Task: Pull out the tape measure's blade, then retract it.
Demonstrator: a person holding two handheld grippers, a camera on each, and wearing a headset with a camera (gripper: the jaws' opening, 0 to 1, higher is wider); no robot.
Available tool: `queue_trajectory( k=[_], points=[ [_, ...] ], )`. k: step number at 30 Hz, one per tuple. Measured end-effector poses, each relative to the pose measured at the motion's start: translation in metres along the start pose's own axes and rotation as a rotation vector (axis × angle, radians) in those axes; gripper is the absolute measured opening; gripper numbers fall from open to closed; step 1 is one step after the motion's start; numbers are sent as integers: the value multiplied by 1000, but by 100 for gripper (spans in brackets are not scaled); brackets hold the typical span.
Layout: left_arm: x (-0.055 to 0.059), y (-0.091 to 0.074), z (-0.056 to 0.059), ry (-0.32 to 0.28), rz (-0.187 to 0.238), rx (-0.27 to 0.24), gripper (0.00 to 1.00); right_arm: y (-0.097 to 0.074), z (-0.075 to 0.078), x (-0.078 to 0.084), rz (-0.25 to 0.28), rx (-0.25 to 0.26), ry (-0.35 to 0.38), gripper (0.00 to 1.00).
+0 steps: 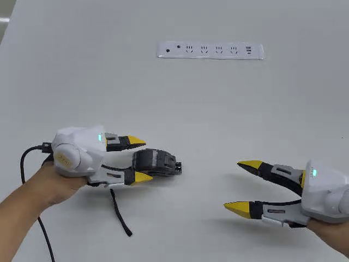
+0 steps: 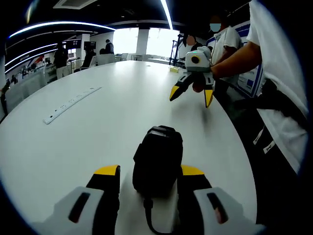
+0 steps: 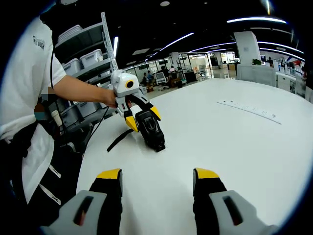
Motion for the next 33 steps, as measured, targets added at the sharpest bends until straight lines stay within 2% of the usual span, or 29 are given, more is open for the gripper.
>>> queue_trajectory(
  k=[15, 33],
  points=[
    [2, 5, 7, -3, 4, 46, 32, 5, 2, 0, -3, -5, 5, 58],
    [3, 5, 5, 4, 15, 38, 31, 11, 1, 0, -6, -14, -6, 56]
  ],
)
Point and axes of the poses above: the centre of the closed fingertips' face, and the gripper's own axes: y roughly forward along the fingers, z roughly to its right, x roughly out of its underside, the point moved 3 cm from there along -y, roughly backward along the fingers, and after that the axes turned 1 degree about -z, right-handed, at the moved point
